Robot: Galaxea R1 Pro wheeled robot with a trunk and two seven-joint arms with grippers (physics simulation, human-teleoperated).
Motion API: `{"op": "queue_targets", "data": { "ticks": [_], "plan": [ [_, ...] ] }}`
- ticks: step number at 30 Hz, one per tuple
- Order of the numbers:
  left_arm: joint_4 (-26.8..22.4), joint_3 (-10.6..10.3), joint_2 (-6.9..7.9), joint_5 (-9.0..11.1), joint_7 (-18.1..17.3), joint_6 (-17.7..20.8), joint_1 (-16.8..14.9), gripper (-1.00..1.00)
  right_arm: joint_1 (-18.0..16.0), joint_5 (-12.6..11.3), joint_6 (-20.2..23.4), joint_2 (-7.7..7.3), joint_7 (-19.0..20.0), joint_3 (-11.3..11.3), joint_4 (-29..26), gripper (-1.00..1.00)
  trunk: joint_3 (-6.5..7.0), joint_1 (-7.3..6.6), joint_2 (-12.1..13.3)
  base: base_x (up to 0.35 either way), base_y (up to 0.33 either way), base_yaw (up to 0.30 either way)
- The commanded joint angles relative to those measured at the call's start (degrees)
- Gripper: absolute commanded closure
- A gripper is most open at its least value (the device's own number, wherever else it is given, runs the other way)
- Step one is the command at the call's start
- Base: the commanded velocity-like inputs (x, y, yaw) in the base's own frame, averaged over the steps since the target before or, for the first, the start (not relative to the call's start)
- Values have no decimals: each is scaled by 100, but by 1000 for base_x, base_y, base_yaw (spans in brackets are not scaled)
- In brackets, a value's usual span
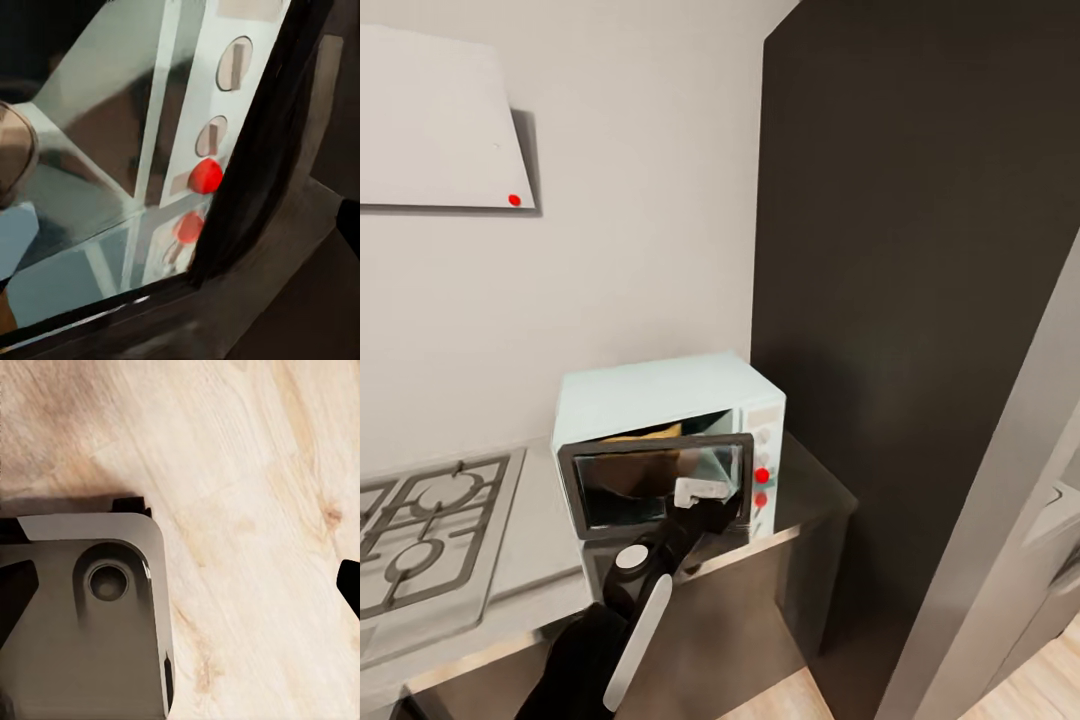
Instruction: In the kitchen, take the popcorn bag from the countertop, put it into the microwave, and heat it until the popcorn is cooked so the cooked popcorn ends up inside the bag.
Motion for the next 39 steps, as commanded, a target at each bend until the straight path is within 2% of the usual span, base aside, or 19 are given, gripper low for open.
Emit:
{"op": "queue_targets", "data": {
  "ticks": [1, 15, 19, 28, 29, 30, 32, 34, 39],
  "plan": [
    [-6, -3, 0, 54, 24, 29, -4, -100, -9, 52, -34, -3, 2, -49, 19, -100, -8, 3, -5, 191, 0, 0],
    [-15, -3, 0, 54, 24, 29, -2, -100, -8, 52, -38, -12, 2, -49, 19, -100, -8, 3, -5, 184, 0, 0],
    [-7, 4, 8, 54, 24, -250, -1, -100, -8, 52, -40, -12, 2, -49, 19, -100, -8, 3, -5, 170, 0, 0],
    [-26, 9, 1, 70, 61, -263, -2, -100, -8, 52, -34, -12, 4, -49, 19, -100, -8, 3, -5, 64, 9, 0],
    [-43, 1, -5, 91, 381, -238, -4, -100, -8, 52, -33, -12, 3, -49, 19, -100, -8, 3, -5, -214, 147, 0],
    [-45, -10, -16, 97, 532, -234, -5, -100, -7, 52, -33, -12, 3, -49, 19, -100, -8, 3, -5, -233, 160, 0],
    [-49, -176, -51, 107, 849, -222, -1, -100, -9, 52, -33, -12, 3, -49, 19, -100, -8, 3, -5, -254, 174, 0],
    [-50, -350, -60, 113, 952, -218, -1, -100, -9, 52, -35, -12, 2, -49, 19, -100, -8, 3, -5, -264, 180, 0],
    [-50, -422, -70, 115, 997, -210, -5, -100, -9, 52, -74, -13, 11, -49, 19, -100, -8, 3, -5, -267, 182, 0]
  ]
}}
